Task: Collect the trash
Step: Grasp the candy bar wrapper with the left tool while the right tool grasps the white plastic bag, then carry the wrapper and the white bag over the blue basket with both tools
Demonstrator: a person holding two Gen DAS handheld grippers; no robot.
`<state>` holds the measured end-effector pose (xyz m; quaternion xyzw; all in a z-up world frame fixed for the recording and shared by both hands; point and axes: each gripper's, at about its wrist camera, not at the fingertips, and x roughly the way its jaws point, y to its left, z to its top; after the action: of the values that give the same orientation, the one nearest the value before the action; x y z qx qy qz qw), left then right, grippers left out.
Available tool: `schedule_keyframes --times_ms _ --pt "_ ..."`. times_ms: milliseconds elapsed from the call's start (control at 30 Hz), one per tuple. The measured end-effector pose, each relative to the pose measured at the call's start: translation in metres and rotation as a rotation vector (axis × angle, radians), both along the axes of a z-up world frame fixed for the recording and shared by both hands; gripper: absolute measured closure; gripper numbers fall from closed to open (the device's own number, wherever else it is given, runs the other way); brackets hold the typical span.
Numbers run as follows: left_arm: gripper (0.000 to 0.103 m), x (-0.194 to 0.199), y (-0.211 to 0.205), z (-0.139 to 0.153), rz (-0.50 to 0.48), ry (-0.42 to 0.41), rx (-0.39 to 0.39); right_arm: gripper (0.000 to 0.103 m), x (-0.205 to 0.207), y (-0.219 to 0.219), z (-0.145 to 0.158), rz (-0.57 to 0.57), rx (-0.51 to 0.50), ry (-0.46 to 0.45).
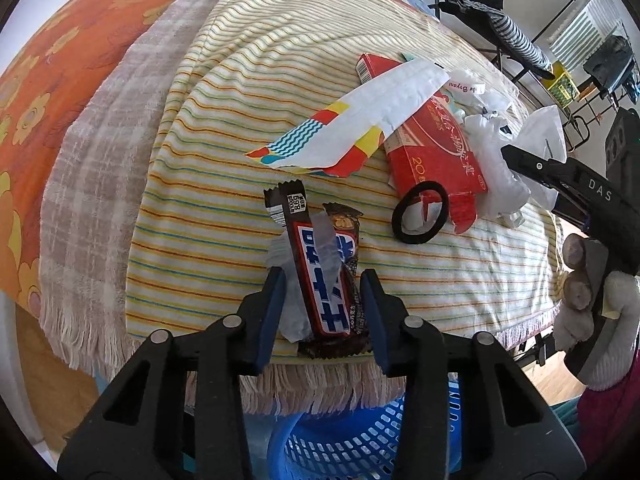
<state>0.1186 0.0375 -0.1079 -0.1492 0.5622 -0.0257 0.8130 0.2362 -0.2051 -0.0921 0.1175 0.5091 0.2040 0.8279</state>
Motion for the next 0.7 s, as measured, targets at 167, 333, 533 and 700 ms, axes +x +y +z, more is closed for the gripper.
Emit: schedule_keyframes --times_ms 167,333,533,700 --pt "0.074 -0.002 -0.002 0.001 -0.008 -0.004 -0.005 0.053 -0.004 -0.002 0.002 0.002 0.014 -0.003" --pt "0.078 -0.005 -0.001 0.002 -0.005 -0.007 -0.005 0.058 -0.010 -0.005 0.006 0.007 0.018 -0.019" --pt "0.078 -0.008 0.003 0.004 0.002 -0.012 -0.004 0.060 -0.018 -0.014 0.012 0.007 0.025 -0.040" --pt "0.080 -0.011 0.007 0.006 0.009 -0.020 -0.002 0.060 -0.029 -0.018 0.019 0.025 0.003 -0.076"
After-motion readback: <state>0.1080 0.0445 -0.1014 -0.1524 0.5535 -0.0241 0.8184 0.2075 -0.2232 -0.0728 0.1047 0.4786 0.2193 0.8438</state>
